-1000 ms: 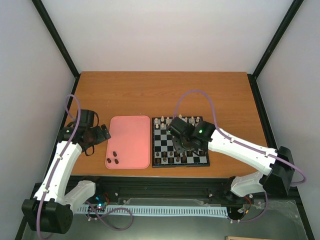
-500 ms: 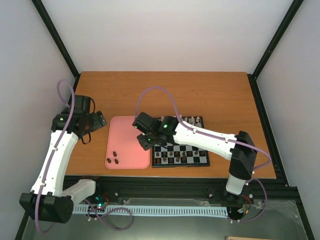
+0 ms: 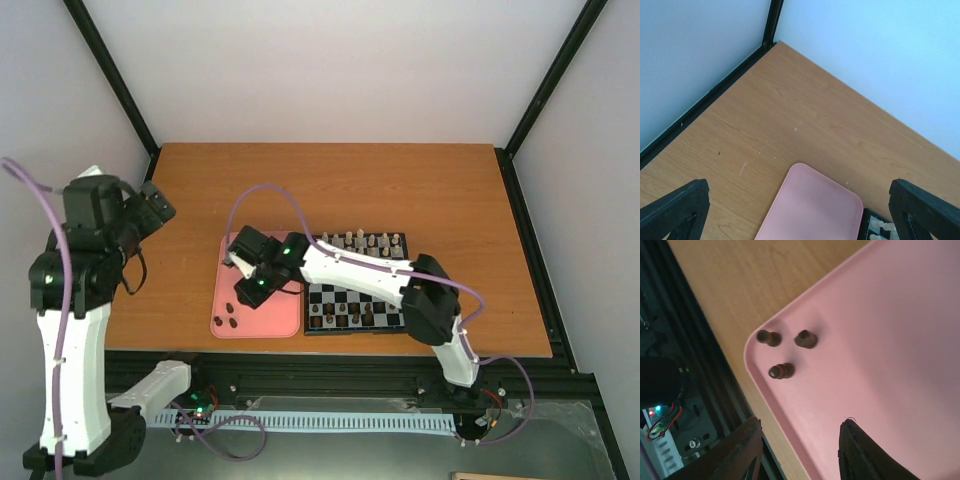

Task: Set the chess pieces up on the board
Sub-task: Pick up the chess piece from the storage box.

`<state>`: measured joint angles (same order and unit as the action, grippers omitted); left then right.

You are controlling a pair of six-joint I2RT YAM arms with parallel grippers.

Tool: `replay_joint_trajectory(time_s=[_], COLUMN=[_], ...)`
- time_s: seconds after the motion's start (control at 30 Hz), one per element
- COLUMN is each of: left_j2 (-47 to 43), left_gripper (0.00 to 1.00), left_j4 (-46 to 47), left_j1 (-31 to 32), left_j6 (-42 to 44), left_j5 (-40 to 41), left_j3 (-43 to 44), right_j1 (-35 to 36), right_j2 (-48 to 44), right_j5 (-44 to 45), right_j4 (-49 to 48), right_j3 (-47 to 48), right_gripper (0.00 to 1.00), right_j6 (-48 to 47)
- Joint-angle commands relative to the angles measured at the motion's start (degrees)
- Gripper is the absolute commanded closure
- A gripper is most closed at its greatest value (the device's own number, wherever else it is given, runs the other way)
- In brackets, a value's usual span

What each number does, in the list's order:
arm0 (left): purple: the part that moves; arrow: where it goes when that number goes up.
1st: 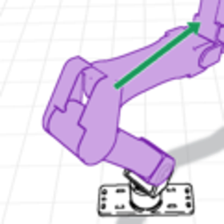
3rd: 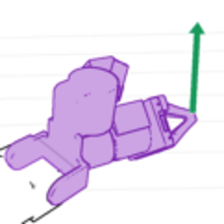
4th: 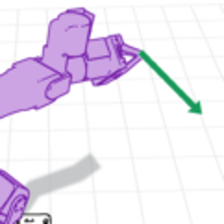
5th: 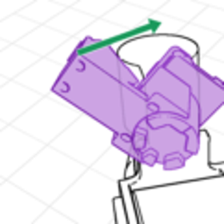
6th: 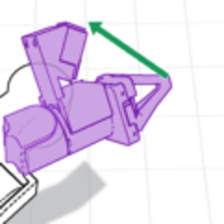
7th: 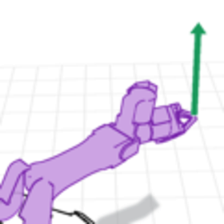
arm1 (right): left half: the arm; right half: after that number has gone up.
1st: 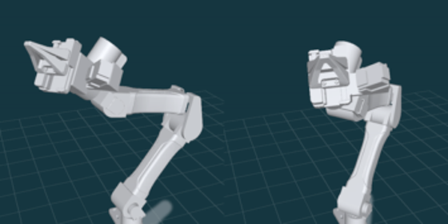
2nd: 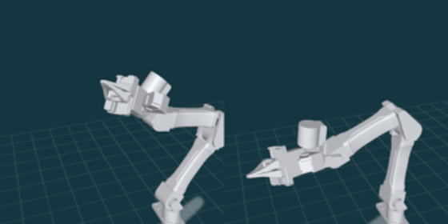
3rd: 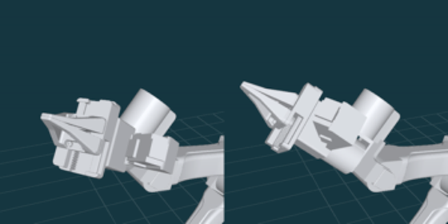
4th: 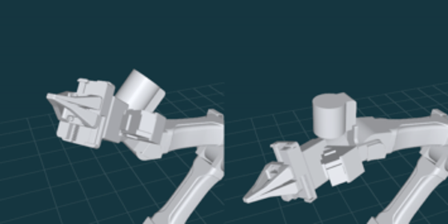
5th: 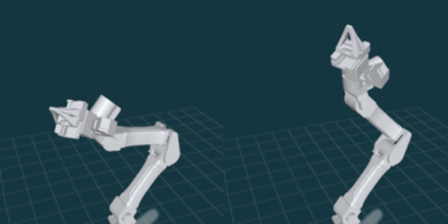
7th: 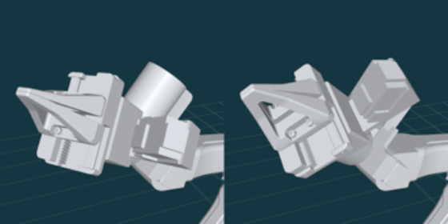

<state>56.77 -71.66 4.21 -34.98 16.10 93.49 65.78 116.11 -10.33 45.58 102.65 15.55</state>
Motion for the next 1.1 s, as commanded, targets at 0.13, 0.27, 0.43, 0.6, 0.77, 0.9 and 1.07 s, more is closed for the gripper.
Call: replay_joint_trajectory(time_s=[0.13, 0.27, 0.43, 0.6, 0.77, 0.9, 1.07], left_j2=[-6.1, -7.8, -8.3, -7.9, -7.0, -6.3, -5.4], left_gripper=[0.00, 0.00, 0.00, 0.00, 0.00, 0.00, 0.00], left_j4=[-1.9, -2.5, -2.7, -2.2, -1.5, -1.0, -0.7], left_j1=[-0.3, -0.3, -0.3, -0.3, -0.3, -0.3, -0.3], left_j6=[-2.7, -3.0, -3.4, -3.7, -3.8, -3.4, -2.4], left_j5=[3.1, 3.6, 3.1, 2.3, 0.8, 0.4, 0.7], left_j3=[0.1, -1.5, -1.2, -0.7, -0.8, -1.0, -1.0], right_j1=[4.0, 4.3, 4.4, 4.4, 4.5, 4.5, 4.5], right_j2=[9.6, 12.9, 16.1, 18.6, 20.9, 22.3, 25.0], right_j5=[-5.6, -5.3, -4.6, -3.2, -3.2, -2.7, -3.1], right_j4=[6.4, 8.9, 10.8, 10.9, 11.0, 11.1, 12.5], right_j3=[10.4, 13.6, 16.6, 18.8, 21.1, 22.1, 26.6], right_gripper=[0.58, 0.57, 0.56, 0.56, 0.57, 0.57, 0.59], right_j6=[-5.5, -5.9, -6.0, -5.5, -5.2, -5.4, -5.6])
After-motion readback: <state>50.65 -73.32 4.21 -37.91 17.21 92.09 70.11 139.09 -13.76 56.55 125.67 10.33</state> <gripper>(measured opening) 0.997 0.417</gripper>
